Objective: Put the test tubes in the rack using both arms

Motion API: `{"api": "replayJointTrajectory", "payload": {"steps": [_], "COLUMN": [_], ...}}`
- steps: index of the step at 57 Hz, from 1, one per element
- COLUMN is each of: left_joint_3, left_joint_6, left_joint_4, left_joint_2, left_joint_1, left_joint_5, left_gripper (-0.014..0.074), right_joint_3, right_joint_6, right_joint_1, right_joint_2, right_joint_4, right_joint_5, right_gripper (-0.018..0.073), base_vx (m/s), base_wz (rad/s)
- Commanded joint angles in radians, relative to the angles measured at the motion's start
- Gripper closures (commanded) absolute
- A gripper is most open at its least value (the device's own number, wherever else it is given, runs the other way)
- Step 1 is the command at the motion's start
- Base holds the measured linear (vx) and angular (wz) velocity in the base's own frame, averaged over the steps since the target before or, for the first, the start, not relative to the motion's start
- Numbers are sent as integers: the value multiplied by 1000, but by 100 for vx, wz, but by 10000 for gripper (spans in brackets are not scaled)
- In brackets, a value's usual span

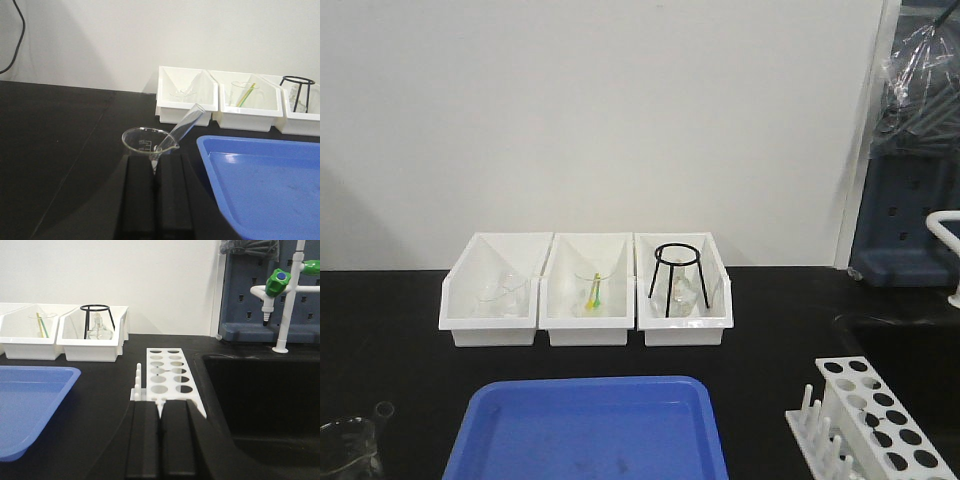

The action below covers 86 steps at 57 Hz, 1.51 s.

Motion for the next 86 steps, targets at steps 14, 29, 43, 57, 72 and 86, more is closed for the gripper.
{"api": "replayJointTrajectory", "payload": {"steps": [14, 29, 43, 57, 72, 86], "left_joint_3": [-27, -27, -27, -27, -33, -33], "left_joint_6": [-1, -1, -1, -1, -1, -12], "left_joint_4": [-6, -6, -6, -6, -5, -6], "left_joint_2": [-13, -13, -13, -13, -13, -13], "left_joint_1": [-7, -7, -7, -7, -7, -7], "left_joint_5": [-77, -77, -77, -77, -88, -201], "left_gripper": [601, 601, 601, 601, 601, 601], "right_joint_3": [12, 12, 12, 12, 12, 12], "right_joint_6": [-2, -2, -2, -2, -2, -2], "right_joint_1": [-2, -2, -2, -2, -2, -2], "right_joint_2": [-9, -9, -9, -9, -9, -9], "right_joint_4": [-6, -6, -6, -6, -6, -6], "right_joint_5": [-81, -81, -81, -81, -118, -230], "right_gripper": [568, 568, 568, 568, 568, 568], "base_vx": [14, 8, 2, 0, 0, 0], "base_wz": [-2, -1, 0, 0, 0, 0]}}
